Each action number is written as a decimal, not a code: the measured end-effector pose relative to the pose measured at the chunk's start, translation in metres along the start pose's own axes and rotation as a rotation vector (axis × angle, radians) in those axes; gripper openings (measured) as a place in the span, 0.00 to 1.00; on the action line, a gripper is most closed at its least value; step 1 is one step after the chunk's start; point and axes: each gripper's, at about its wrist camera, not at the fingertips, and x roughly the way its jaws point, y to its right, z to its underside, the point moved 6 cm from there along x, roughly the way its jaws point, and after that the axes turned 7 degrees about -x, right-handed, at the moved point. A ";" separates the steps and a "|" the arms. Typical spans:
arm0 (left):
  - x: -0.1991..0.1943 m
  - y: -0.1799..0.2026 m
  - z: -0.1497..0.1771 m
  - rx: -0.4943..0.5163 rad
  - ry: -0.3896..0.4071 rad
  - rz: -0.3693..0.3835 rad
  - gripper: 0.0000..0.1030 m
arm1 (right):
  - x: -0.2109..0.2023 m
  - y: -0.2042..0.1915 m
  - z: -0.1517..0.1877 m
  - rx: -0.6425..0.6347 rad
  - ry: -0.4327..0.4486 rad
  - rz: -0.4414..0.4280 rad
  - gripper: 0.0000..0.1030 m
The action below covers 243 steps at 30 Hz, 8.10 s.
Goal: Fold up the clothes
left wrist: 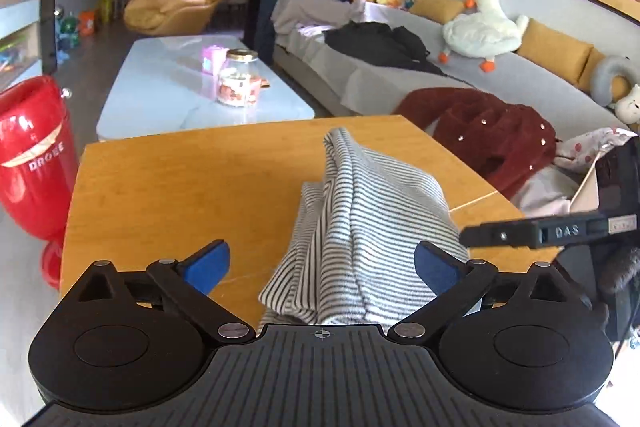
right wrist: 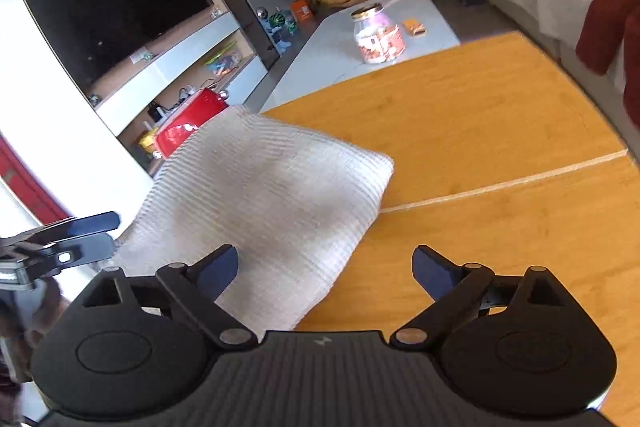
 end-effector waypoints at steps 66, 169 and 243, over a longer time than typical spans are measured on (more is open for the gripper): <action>0.026 0.022 0.044 -0.205 -0.023 -0.031 0.86 | -0.006 -0.085 0.031 -0.947 0.244 0.257 0.38; 0.025 0.029 0.056 -0.180 -0.053 0.061 0.79 | -0.059 -0.006 0.005 -0.262 0.240 0.138 0.66; -0.022 0.035 0.029 -0.252 0.050 0.000 0.73 | -0.012 -0.018 0.012 -0.395 0.124 0.194 0.92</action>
